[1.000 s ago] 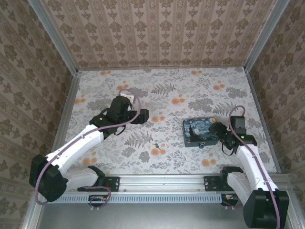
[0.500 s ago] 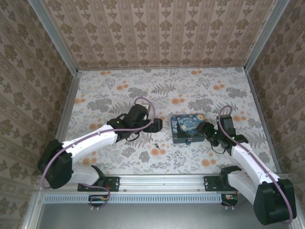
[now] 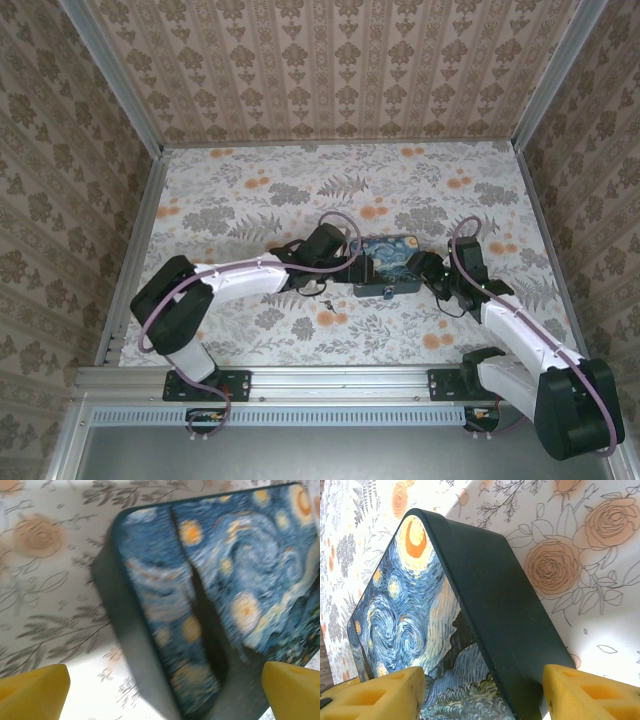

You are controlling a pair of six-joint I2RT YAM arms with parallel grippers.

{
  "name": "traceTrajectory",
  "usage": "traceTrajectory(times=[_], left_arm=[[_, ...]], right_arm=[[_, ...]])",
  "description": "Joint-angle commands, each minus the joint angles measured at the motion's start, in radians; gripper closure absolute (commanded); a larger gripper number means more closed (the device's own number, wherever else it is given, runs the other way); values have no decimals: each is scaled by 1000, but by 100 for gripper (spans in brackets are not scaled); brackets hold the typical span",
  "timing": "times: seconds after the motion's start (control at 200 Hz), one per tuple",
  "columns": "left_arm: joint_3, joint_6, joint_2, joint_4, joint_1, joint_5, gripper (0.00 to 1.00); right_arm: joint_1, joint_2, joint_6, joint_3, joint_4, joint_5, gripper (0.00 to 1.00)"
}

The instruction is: Unlock the padlock with the key

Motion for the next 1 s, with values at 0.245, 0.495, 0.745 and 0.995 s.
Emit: traceTrajectory(times=[0.245, 0.495, 0.745, 0.995], left_arm=[[46, -61, 59, 143, 97, 115, 0], [29, -35, 52, 137, 180, 133, 0], [12, -32, 60, 156, 232, 142, 0], [-1, -34, 71, 179, 266, 132, 0]], right_arm=[[72, 131, 54, 36, 141, -4, 42], [154, 316, 79, 138, 237, 14, 43], [193, 463, 88, 239, 280, 23, 42], [193, 517, 74, 294, 280, 16, 35]])
